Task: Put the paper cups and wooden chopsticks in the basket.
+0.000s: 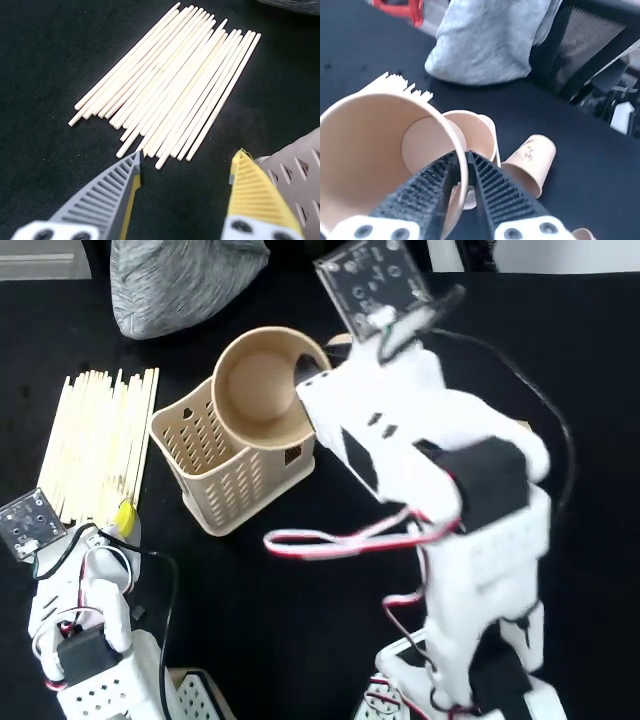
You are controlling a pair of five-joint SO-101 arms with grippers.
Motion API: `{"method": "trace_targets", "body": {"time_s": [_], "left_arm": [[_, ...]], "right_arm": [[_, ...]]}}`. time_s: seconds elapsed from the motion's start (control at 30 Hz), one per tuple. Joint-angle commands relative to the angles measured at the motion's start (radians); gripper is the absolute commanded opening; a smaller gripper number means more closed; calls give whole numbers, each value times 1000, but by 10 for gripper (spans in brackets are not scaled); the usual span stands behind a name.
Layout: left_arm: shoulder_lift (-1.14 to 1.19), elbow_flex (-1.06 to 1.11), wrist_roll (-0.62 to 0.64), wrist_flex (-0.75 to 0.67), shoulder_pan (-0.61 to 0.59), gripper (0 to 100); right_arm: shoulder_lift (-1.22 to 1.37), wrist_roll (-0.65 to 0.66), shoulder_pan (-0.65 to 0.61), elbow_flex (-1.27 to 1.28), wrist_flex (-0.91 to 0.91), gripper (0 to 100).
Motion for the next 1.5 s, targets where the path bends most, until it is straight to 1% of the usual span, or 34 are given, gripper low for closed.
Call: {"method": "trace_targets", "body": {"time_s": [0.0,0.1,0.4,0.57,0.93,1.0,1.07,1.13,1.17,1.27,1.33,1.4,1.47], "left_arm": [[-9,-2,11,-23,-1,285],[-9,-2,11,-23,-1,285],[-9,-2,11,-23,-1,285],[-9,2,11,-25,-1,285],[-9,2,11,-25,-1,285],[-9,2,11,-25,-1,285],[-9,2,11,-25,-1,285],[-9,2,11,-25,-1,285],[-9,2,11,-25,-1,285],[-9,2,11,-25,-1,285],[-9,2,11,-25,-1,285],[-9,2,11,-25,-1,285],[-9,2,11,-25,-1,285]], "right_arm": [[73,-5,-12,-47,6,11],[128,-3,-9,-54,-20,11],[295,-2,89,-179,-37,18],[354,-2,84,-231,-44,125],[415,9,78,-344,-35,134],[403,107,104,-366,-14,134],[398,265,130,-375,8,132],[403,391,192,-355,21,133],[407,434,222,-337,21,134],[424,522,285,-232,20,134],[427,571,290,-133,8,134],[418,585,292,-12,-52,135],[392,586,293,114,-149,135]]}}
